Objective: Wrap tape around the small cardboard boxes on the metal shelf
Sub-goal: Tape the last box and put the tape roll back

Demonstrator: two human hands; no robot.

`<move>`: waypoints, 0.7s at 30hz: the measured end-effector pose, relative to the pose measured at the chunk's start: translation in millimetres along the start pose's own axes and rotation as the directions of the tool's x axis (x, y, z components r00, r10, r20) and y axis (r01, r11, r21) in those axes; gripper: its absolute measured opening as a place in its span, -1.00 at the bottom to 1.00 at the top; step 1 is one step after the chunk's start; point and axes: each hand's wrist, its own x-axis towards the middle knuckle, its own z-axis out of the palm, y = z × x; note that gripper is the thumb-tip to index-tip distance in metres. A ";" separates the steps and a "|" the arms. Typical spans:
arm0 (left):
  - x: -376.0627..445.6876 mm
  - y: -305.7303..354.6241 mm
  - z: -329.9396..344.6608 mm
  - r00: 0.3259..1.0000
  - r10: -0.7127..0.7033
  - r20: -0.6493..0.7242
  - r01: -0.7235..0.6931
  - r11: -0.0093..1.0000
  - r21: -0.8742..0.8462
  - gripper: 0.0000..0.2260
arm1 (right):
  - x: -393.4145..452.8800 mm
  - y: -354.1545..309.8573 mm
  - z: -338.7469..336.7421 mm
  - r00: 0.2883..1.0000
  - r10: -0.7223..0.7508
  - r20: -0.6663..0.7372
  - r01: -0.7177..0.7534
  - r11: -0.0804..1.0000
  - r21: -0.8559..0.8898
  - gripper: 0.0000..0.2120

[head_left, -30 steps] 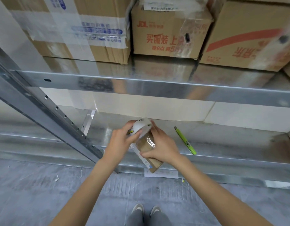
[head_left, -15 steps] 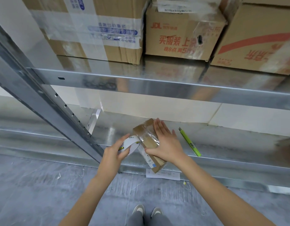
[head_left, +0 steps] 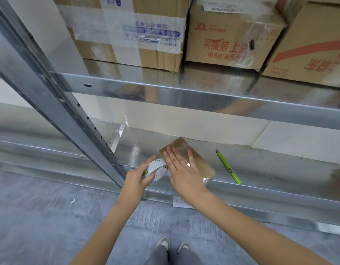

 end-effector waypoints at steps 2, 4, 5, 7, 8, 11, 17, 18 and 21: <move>-3.4 -1.9 2.9 1.000 0.008 -0.016 -0.009 0.999 -0.035 -0.55 | -0.7 0.0 0.0 1.000 -0.008 -0.020 0.008 1.000 0.002 -0.27; -7.1 1.1 7.4 0.999 -0.011 -0.041 0.009 0.999 -0.053 -0.59 | 1.6 6.4 -0.7 0.999 -0.001 0.040 0.000 0.999 0.038 -0.18; -8.9 2.7 10.7 0.998 -0.023 -0.060 0.019 0.997 -0.071 -0.59 | 2.3 11.2 -1.3 0.994 0.047 0.103 -0.057 0.995 0.088 -0.11; -11.6 2.8 18.6 0.991 -0.058 -0.123 0.036 0.984 -0.175 -0.50 | 3.5 22.6 -4.0 0.944 0.240 0.226 -0.280 0.945 0.166 0.01; -13.3 3.3 23.1 0.984 -0.090 -0.151 0.050 0.967 -0.251 -0.45 | 4.6 28.8 -5.7 0.905 0.331 0.266 -0.383 0.906 0.178 0.03; -16.6 9.4 37.6 0.979 -0.141 -0.149 0.077 0.926 -0.370 -0.49 | 8.6 44.9 -11.2 0.868 0.426 0.253 -0.482 0.845 0.231 -0.03; 1.7 38.9 51.9 0.924 -0.119 -0.363 -0.002 0.948 -0.318 -0.69 | 6.9 51.2 -14.3 0.804 0.318 0.502 -0.572 0.184 0.800 0.03; 8.0 42.6 53.2 0.922 -0.104 -0.372 -0.010 0.956 -0.292 -0.74 | 4.6 51.1 -12.2 0.792 0.269 0.548 -0.578 0.041 0.815 0.02; 24.3 45.4 59.4 0.943 -0.033 -0.330 -0.022 0.987 -0.162 -0.80 | -0.1 47.5 2.5 0.790 0.276 0.547 -0.557 -0.049 0.829 -0.28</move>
